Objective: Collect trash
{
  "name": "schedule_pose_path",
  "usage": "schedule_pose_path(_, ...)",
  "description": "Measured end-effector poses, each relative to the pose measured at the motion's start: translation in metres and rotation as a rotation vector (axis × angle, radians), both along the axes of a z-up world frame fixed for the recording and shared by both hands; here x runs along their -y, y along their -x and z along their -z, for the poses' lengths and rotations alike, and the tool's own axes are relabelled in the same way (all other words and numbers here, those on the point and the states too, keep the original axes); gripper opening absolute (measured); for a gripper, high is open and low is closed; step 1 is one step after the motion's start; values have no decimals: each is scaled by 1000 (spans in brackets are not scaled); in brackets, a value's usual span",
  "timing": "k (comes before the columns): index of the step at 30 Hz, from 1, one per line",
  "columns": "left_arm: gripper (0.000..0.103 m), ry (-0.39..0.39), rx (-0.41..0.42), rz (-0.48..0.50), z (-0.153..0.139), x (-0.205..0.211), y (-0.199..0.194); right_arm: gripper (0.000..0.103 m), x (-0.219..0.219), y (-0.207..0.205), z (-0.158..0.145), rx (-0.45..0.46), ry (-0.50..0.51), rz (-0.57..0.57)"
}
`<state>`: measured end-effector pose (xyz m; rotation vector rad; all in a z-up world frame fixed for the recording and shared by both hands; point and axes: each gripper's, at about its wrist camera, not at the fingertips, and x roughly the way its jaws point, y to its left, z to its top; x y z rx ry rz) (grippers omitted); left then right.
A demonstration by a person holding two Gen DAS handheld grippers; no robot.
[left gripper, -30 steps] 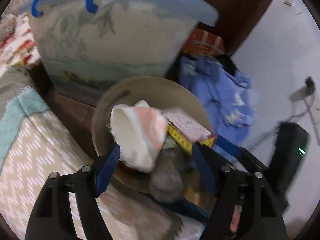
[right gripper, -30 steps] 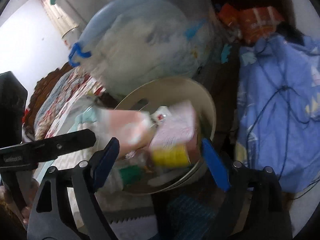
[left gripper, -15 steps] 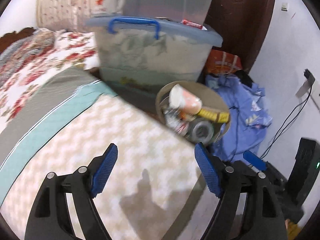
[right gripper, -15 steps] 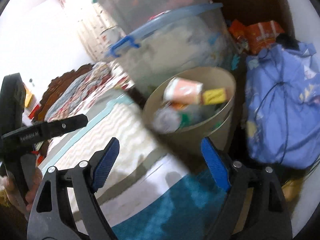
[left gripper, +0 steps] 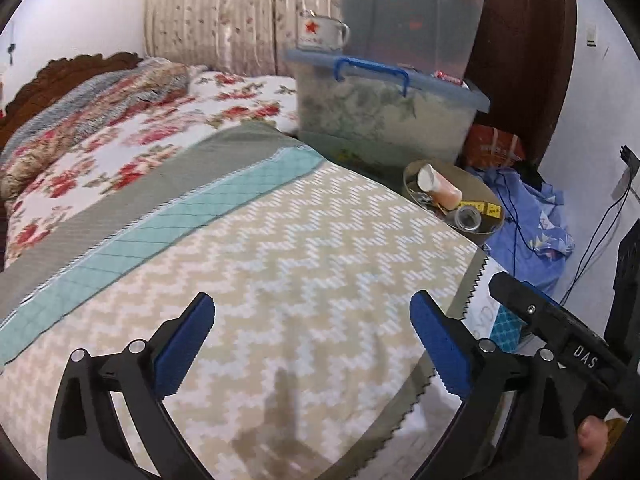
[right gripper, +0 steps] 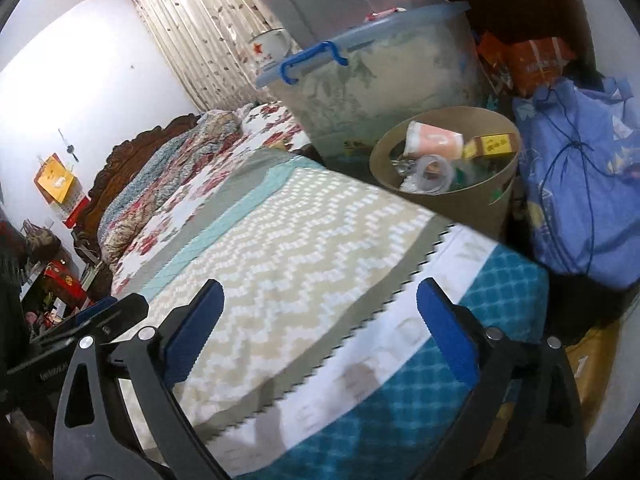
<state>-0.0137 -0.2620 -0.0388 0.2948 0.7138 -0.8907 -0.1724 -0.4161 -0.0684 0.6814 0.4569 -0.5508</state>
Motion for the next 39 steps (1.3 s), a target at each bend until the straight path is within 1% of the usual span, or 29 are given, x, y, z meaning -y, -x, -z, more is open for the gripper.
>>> schedule_pose_path(5,94,-2,32,-26,-9,-22,1,99,-24,0,-17,15,26,5)
schedule_pose_path(9,94,8,73,-54,-17,-33,6,99,-41,8,-37,42,79,48)
schedule_pose_path(11,94,9,84,-61,-20,-37,9,100,-46,13,-45,47,82,84)
schedule_pose_path(12,94,10,87,-64,-22,-39,10,100,-48,16,-47,55,67,96)
schedule_pose_path(16,94,20,124,-76,-30,-47,19,100,-48,21,-47,69,-22,84)
schedule_pose_path(18,94,25,129,-71,-33,-49,22,100,-49,21,-47,52,-29,83)
schedule_pose_path(24,94,29,150,-81,-40,-57,29,100,-61,15,-50,13,14,70)
schedule_pose_path(26,94,31,156,-79,-41,-59,31,100,-62,12,-47,-13,6,61)
schedule_pose_path(28,94,37,156,-78,-43,-61,33,100,-63,11,-45,-18,-9,54)
schedule_pose_path(30,94,46,159,-81,-46,-63,34,100,-64,11,-43,-23,-2,58)
schedule_pose_path(34,94,57,167,-92,-50,-67,36,100,-68,13,-47,-17,22,46)
schedule_pose_path(39,94,82,184,-97,-55,-71,42,100,-77,20,-57,11,101,37)
